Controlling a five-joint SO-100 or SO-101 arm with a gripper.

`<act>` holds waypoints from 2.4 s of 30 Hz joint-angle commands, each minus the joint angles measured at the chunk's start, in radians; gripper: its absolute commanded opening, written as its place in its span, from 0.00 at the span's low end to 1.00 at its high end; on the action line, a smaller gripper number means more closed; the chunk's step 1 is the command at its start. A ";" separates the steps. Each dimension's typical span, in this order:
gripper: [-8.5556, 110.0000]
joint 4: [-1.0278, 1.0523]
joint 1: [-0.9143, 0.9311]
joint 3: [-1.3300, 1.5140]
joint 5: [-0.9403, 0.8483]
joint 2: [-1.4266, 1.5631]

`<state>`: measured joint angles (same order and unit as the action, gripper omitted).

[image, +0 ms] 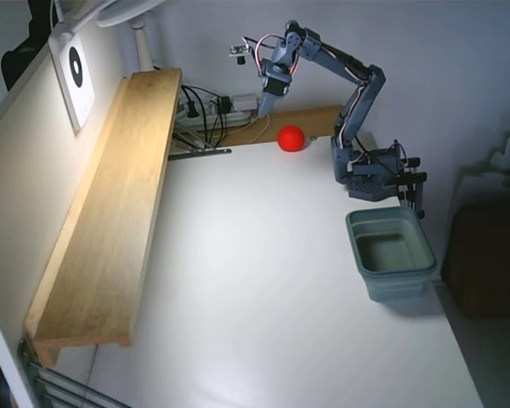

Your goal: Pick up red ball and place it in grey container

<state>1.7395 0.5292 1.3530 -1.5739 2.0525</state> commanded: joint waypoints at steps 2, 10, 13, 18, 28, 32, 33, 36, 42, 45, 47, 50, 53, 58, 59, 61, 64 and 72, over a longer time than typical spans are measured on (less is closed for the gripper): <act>0.05 0.006 -0.006 -0.031 0.003 0.029; 0.39 0.006 -0.006 -0.031 0.003 0.029; 0.39 0.006 -0.006 -0.031 0.003 0.029; 0.39 0.006 -0.003 -0.031 0.003 0.029; 0.39 0.006 0.193 -0.031 0.003 0.029; 0.39 0.006 0.270 -0.031 0.003 0.029; 0.39 0.006 0.297 -0.031 0.003 0.029; 0.39 0.006 0.373 -0.031 0.003 0.029; 0.39 0.006 0.539 -0.031 0.003 0.029; 0.39 0.006 0.627 -0.031 0.003 0.029; 0.39 0.006 0.682 -0.031 0.003 0.029; 0.39 0.006 0.770 -0.031 0.003 0.029; 0.39 0.006 0.853 -0.031 0.003 0.029; 0.39 0.006 0.968 -0.031 0.003 0.029; 0.39 0.006 0.995 -0.031 0.003 0.029; 0.39 0.006 1.036 -0.031 0.003 0.029; 0.39 0.006 1.072 -0.031 0.003 0.029; 0.39 0.006 1.078 -0.031 0.003 0.029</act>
<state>1.7395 1.5938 1.3530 -1.5739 2.0525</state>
